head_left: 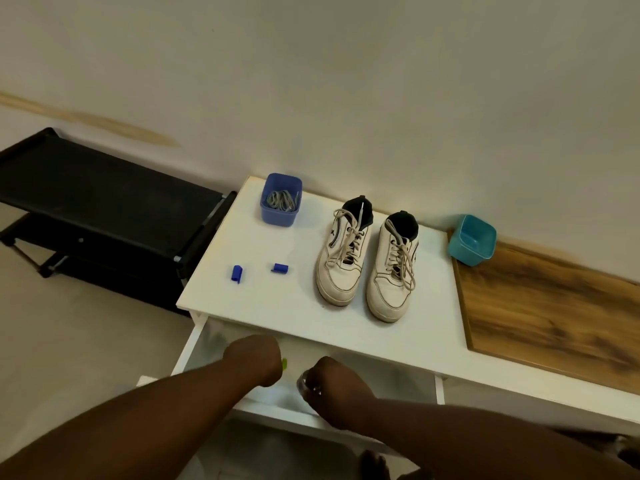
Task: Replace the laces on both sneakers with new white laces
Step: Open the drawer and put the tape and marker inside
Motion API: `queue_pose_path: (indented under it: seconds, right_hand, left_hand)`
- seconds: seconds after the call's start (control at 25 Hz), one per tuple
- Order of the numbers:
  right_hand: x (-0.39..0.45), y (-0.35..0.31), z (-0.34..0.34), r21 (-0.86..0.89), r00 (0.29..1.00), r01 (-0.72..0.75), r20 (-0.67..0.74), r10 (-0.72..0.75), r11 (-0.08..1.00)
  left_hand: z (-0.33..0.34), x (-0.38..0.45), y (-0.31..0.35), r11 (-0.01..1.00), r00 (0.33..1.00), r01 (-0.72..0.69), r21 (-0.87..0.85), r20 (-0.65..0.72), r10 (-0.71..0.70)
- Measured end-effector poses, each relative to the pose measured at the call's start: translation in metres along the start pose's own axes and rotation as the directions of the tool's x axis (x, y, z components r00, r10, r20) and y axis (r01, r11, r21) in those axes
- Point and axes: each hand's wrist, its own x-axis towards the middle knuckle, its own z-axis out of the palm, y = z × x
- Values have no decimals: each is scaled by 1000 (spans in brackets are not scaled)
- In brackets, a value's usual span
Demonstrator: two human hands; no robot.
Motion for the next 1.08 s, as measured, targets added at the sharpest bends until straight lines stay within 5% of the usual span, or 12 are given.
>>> queue_pose_path:
  seconds: [0.16,0.32,0.44,0.56,0.72,0.8,0.92,1.08]
  right_hand:
    - [32,18,28,-109,993,-40,109,52,993]
    - [47,16,36,-134,988,-82,121,99,988]
    - [39,3,21,-51,992,-125,10,126,991]
    - [29,-23,-15,-4,995,9,-100,-9,1000]
    - [42,-55,-60,185,949,128,-309,-66,974]
    - [65,-59,-74,106,874,166,-475,-96,980]
    - [107,-55,-89,-51,889,68,-450,-84,996]
    - [143,-47,-95,-296,981,27,-176,-82,955]
  left_hand:
    - [19,26,5,995,995,84,-57,-49,-87]
    - [33,30,25,984,984,173,-41,55,-171]
    - [27,26,29,990,985,138,23,99,-140]
    - [-20,11,27,999,991,12,47,129,-18]
    - [-108,-6,-2,991,957,47,-121,291,-10]
    - [-132,4,-24,987,996,82,-138,43,-77]
    - [-136,34,-51,979,844,183,-95,-496,-206]
    - [-104,64,-62,971,853,161,-174,-471,-226]
